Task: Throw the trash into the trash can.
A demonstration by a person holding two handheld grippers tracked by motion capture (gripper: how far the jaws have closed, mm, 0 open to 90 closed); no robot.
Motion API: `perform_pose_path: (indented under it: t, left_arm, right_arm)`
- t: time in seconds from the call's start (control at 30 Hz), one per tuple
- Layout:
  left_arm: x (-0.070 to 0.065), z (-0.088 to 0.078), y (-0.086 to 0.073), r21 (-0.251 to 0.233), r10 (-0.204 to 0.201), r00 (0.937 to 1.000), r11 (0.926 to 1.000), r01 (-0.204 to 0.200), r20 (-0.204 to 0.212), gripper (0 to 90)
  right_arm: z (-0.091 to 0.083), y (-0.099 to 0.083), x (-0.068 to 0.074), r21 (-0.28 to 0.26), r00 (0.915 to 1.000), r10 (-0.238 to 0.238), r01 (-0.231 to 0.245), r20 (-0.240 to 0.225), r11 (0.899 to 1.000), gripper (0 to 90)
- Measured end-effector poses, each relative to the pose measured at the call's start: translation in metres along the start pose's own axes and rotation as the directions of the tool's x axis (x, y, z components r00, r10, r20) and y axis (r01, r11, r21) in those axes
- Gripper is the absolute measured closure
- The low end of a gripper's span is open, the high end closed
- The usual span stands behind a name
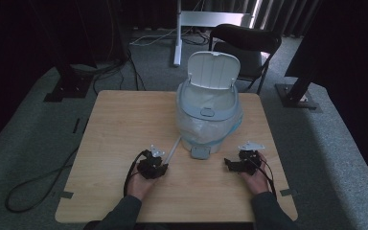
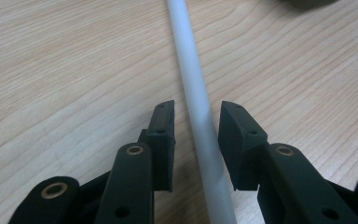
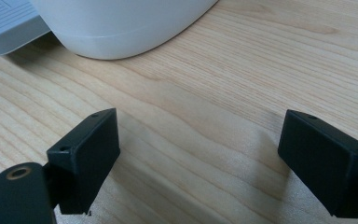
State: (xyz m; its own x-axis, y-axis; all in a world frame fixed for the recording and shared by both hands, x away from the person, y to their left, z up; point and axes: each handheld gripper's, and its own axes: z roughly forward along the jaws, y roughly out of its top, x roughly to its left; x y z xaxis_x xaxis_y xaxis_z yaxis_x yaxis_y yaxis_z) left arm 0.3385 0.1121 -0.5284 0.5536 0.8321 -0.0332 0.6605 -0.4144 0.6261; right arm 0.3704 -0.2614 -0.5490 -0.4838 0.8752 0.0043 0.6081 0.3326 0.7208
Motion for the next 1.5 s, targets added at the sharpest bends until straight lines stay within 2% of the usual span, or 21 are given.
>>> perform_pose_path:
  t: [0.17, 0.5, 0.63, 1.03, 1.5]
  left_arm:
    - [0.006, -0.002, -0.002, 0.003, -0.015, 0.9997, 0.9999, 0.015, -0.021, 77.5]
    - [0.012, 0.0, 0.001, 0.002, 0.003, 0.9997, 1.0, -0.003, -0.026, 78.7]
    - [0.018, 0.0, 0.0, -0.009, -0.024, 0.9997, 0.9997, 0.024, -0.008, 79.1]
    - [0.034, -0.02, 0.007, -0.093, -0.065, 0.9977, 0.9936, 0.064, -0.016, 79.2]
    - [0.044, -0.046, 0.022, -0.177, -0.055, 0.9975, 0.9832, 0.046, -0.045, 79.2]
  right_arm:
    - [0.0, 0.0, 0.0, 0.0, 1.0, 0.001, -0.001, 0.001, 1.0, 11.5]
    - [0.0, 0.0, 0.0, 0.0, 1.0, 0.001, -0.001, 0.001, 1.0, 11.6]
    - [0.0, 0.0, 0.0, 0.0, 1.0, 0.001, -0.001, 0.001, 1.0, 11.5]
    - [0.0, 0.0, 0.0, 0.0, 1.0, 0.001, -0.001, 0.001, 1.0, 11.5]
    - [0.0, 0.0, 0.0, 0.0, 1.0, 0.001, -0.001, 0.001, 1.0, 11.5]
